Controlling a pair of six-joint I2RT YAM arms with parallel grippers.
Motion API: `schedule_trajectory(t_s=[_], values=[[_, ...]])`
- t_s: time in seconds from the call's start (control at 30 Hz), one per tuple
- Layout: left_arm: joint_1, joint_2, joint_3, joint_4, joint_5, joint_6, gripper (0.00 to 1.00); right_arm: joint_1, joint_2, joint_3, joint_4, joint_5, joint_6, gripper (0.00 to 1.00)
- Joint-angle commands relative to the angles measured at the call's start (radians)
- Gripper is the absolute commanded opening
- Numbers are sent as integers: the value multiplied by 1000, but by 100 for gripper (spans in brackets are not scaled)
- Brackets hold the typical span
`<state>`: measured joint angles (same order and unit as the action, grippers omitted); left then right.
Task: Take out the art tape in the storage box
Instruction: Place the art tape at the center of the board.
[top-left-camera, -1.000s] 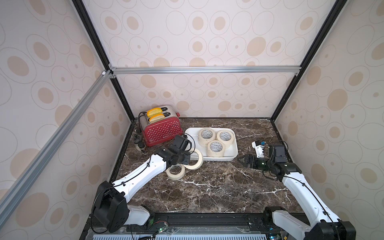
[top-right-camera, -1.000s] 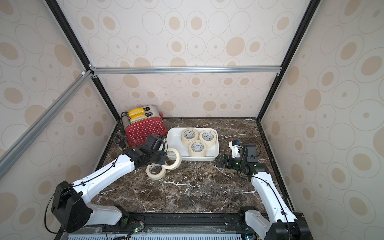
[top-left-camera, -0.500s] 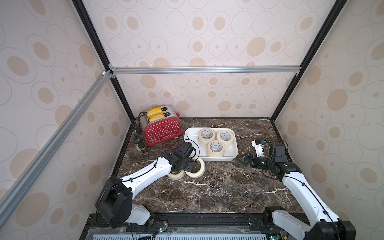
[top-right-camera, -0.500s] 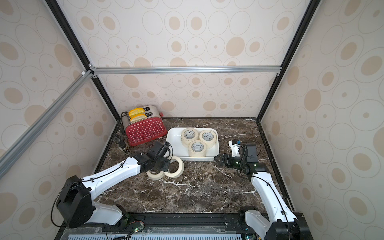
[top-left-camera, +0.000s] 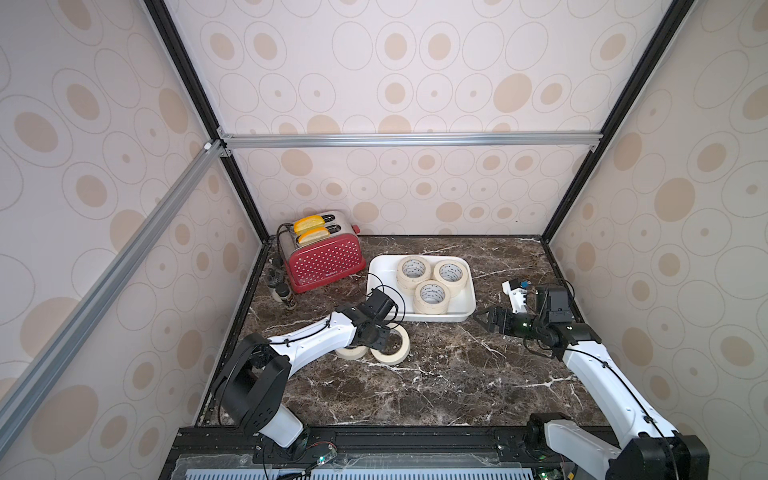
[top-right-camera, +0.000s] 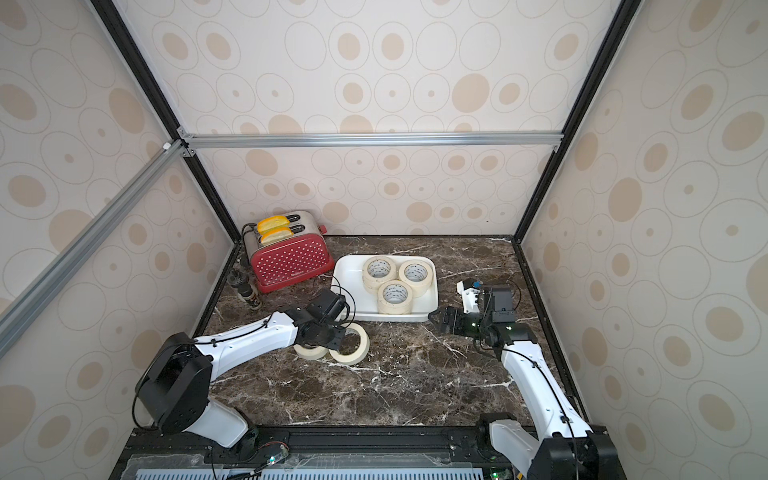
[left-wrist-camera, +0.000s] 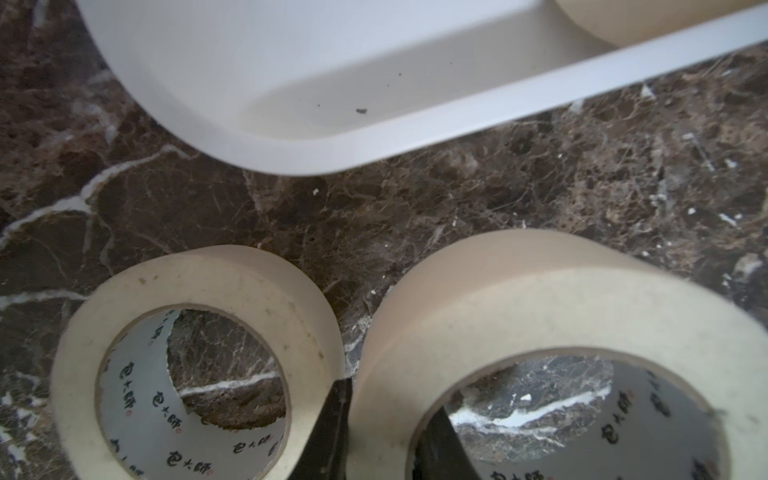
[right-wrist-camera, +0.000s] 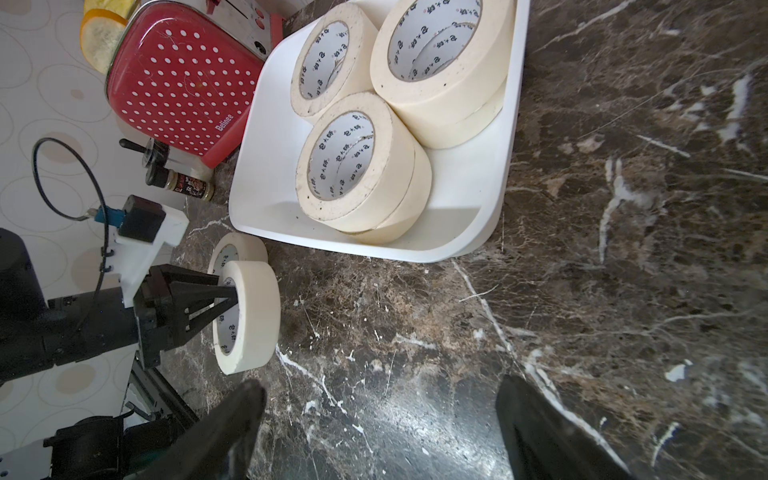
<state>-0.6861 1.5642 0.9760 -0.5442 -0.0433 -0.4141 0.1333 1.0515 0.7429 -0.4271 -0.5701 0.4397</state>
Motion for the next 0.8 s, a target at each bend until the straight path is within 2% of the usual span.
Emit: schedule_trajectory(t_s=[0.0, 0.43, 0.77], values=[[-9, 27, 55, 19, -61, 21, 2, -4, 11, 32, -13, 2, -9, 91], [-9, 89, 102, 36, -84, 28, 13, -4, 31, 47, -13, -1, -10, 91], [-9, 119, 131, 34, -108, 26, 29, -4, 45, 86, -73, -13, -47, 91]])
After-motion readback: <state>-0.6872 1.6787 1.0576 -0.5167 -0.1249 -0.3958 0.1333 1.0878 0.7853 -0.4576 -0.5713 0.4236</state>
